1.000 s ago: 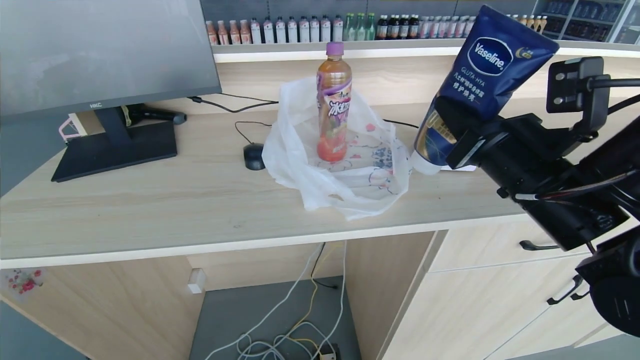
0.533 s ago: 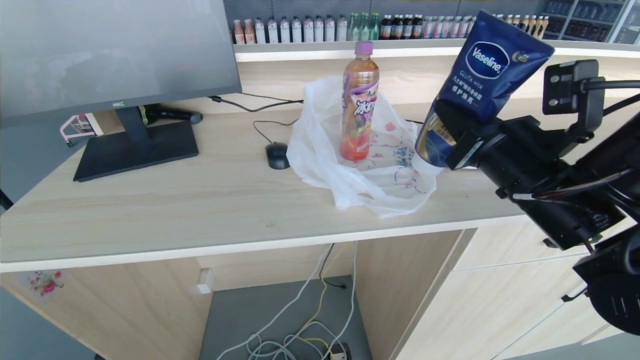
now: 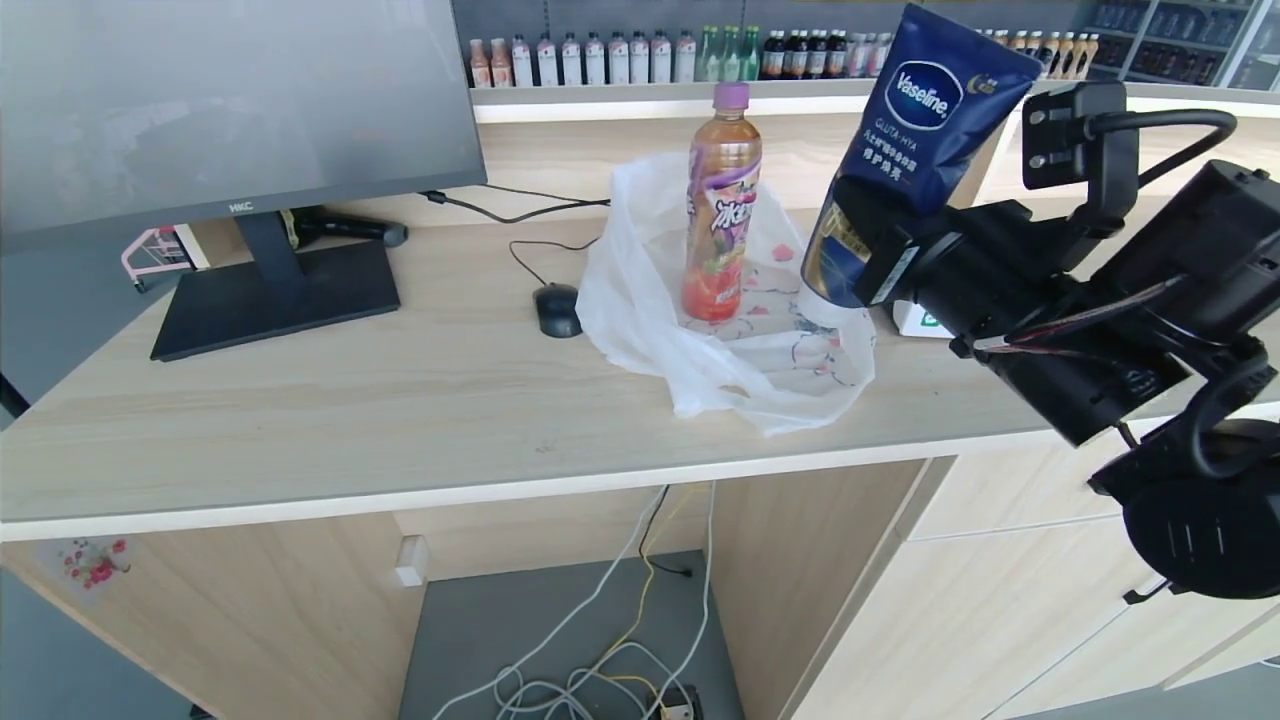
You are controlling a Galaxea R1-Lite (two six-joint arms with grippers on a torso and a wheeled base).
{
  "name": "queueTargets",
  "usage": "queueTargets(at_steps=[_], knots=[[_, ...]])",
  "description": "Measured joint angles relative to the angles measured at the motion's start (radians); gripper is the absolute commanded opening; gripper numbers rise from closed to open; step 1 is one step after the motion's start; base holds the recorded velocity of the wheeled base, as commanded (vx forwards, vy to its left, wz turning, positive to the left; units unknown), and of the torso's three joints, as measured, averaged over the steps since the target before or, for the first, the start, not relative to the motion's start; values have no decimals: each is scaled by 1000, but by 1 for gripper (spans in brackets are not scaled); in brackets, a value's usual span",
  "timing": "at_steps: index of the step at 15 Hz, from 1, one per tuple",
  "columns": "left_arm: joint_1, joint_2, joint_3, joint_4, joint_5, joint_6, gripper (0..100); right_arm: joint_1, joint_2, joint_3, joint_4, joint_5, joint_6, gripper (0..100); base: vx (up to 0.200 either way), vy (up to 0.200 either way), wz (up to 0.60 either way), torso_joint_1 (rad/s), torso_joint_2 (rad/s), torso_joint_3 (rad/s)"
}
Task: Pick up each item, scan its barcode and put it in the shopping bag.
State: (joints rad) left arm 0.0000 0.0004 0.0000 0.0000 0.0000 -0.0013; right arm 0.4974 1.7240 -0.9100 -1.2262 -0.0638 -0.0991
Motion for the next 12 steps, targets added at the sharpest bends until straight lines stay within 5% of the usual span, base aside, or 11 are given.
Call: queueTargets(at_steps=[12], knots=[[0,0,0,0,0,0,0,-43,149,-283,234,3,-14,0,0,0,0,0,0,0]])
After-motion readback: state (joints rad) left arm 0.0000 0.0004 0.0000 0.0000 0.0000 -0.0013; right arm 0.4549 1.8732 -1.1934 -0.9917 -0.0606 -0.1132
